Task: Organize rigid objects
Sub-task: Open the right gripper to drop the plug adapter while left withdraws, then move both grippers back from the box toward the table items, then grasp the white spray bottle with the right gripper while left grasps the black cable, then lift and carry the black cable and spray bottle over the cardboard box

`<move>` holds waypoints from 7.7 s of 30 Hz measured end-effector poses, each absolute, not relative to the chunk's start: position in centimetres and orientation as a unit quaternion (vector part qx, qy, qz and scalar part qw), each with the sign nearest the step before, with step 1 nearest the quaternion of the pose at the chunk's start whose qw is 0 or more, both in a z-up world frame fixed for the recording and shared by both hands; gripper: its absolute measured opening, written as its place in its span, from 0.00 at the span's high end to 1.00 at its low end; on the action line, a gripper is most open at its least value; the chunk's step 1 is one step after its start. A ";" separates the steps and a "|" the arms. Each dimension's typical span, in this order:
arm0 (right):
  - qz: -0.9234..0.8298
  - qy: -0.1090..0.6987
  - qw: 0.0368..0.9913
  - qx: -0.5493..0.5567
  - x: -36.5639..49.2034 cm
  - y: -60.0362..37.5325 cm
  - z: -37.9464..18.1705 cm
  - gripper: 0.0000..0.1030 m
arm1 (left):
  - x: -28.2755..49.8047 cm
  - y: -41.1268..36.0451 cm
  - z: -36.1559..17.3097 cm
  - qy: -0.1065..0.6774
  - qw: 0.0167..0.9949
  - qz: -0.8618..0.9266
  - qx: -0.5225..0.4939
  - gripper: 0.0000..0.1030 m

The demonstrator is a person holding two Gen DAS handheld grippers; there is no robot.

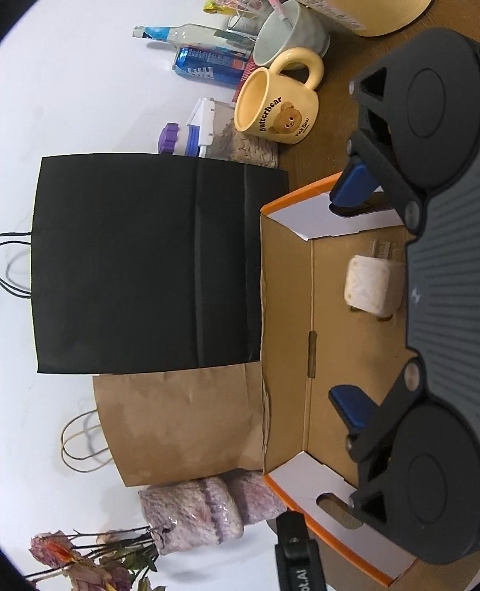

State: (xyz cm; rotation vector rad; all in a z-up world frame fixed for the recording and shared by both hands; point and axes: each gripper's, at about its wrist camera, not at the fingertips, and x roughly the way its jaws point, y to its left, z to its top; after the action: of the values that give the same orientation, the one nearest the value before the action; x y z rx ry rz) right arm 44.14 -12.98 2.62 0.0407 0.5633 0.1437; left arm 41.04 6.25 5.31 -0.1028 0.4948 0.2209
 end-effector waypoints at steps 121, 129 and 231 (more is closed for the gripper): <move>0.103 0.318 0.942 -0.024 16.6 -23.0 -3.3 0.04 | 10.8 3.2 0.9 0.265 0.962 0.070 -0.014 0.00; 0.085 0.276 0.957 -0.007 15.6 -23.8 -2.5 0.04 | 10.8 2.4 0.7 0.271 0.960 0.065 -0.008 0.00; 0.111 0.145 0.983 0.005 25.6 -17.6 8.6 0.04 | 24.0 3.0 8.9 0.167 0.984 0.028 -0.060 0.52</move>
State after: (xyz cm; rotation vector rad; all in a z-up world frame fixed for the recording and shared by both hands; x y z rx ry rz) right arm 25.65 -17.57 8.64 0.0091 0.2918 0.2232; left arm 24.00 2.96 8.94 -0.1200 0.3359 0.0554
